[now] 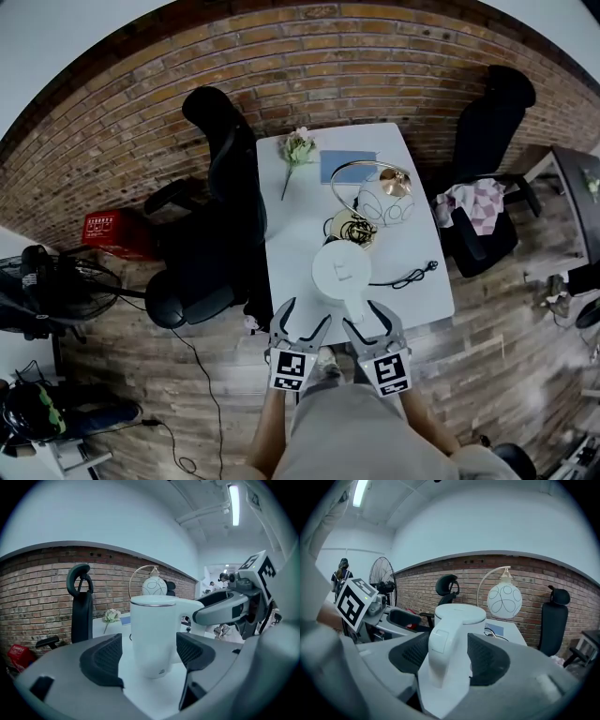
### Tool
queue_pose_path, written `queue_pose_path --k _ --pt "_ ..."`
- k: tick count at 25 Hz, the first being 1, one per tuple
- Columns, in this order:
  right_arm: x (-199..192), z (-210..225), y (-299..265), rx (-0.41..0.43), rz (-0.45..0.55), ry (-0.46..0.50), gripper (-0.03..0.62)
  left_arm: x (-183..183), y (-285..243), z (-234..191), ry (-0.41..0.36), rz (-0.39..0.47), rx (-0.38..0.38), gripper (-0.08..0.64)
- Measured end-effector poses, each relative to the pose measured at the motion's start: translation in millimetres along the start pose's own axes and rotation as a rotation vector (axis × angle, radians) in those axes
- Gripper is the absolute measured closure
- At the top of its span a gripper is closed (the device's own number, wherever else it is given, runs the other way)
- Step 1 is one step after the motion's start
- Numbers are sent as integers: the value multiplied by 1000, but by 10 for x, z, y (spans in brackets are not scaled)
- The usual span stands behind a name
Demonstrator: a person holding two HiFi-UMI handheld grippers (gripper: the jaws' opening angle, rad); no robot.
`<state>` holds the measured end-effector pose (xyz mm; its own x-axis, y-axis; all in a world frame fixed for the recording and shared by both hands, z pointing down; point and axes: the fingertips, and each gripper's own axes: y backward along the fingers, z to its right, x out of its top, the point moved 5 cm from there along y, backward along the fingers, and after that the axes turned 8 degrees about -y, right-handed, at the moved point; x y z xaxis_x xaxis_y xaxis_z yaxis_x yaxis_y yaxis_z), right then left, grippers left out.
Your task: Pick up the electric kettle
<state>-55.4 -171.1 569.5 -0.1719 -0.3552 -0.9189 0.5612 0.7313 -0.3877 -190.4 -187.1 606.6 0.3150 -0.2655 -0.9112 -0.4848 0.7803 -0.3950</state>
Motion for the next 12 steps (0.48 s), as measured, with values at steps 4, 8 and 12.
queue_pose_path --k 4,8,12 --pt "3 -20 -8 56 8 29 378 -24 -135 18 -1 -9 -20 189" --pt "11 18 6 86 14 42 391 -42 -268 43 5 -12 -37 153" --pt "11 84 28 105 4 0 399 -35 -409 75 3 -6 -61 120"
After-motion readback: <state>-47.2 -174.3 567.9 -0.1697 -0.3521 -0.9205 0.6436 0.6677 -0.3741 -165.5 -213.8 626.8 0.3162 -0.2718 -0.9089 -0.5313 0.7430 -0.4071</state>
